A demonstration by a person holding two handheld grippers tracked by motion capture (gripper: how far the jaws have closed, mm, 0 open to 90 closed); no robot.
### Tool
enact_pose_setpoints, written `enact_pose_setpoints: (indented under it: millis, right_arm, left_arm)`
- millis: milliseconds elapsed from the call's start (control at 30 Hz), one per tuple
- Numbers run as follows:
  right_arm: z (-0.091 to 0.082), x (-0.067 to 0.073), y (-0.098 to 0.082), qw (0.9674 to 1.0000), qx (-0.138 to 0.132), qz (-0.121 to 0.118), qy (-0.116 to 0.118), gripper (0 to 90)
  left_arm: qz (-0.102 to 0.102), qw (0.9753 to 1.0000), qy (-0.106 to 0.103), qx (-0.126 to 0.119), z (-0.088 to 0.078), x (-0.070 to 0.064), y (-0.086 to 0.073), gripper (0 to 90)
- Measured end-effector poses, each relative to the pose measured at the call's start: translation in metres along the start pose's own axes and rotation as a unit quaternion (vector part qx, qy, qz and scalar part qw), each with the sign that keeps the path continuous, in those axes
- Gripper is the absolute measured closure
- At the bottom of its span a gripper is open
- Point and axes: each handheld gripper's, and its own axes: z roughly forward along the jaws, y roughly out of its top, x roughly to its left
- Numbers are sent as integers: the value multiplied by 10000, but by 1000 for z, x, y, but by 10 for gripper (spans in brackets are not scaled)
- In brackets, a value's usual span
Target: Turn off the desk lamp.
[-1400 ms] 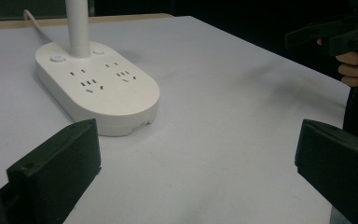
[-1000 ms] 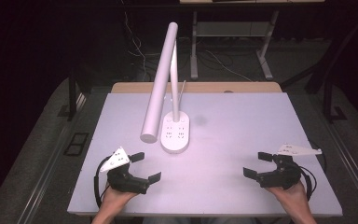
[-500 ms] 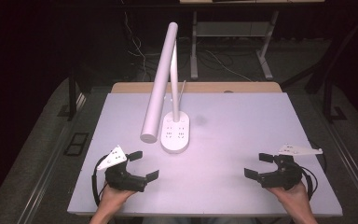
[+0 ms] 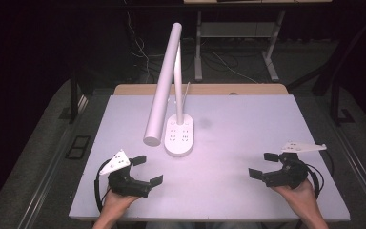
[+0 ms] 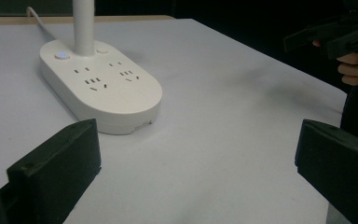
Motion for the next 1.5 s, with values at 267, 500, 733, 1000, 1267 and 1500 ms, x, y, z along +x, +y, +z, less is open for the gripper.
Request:
enact_pose_setpoints:
  millis: [267, 500, 733, 1000, 1267, 1500]
  right_arm:
    - [4, -2, 16, 9999, 98, -59, 80, 7]
    - [11, -2, 27, 9998, 173, -66, 116, 7]
    - [17, -2, 37, 9994, 289, -131, 141, 7]
    - [24, -1, 46, 9991, 347, -175, 161, 7]
    - [31, 1, 63, 9988, 370, -222, 236, 7]
    - [42, 5, 76, 9983, 442, -281, 271, 7]
  left_arm:
    - [14, 10000, 10, 67, 1, 0, 0, 0]
    - [21, 10000, 16, 69, 1, 0, -1, 0]
    - [3, 10000, 29, 76, 1, 1, -1, 0]
    - [23, 9999, 45, 90, 2, 1, -1, 0]
    - [21, 9998, 105, 146, 3, 1, -2, 0]
    - [18, 9998, 110, 169, 5, 2, -2, 0]
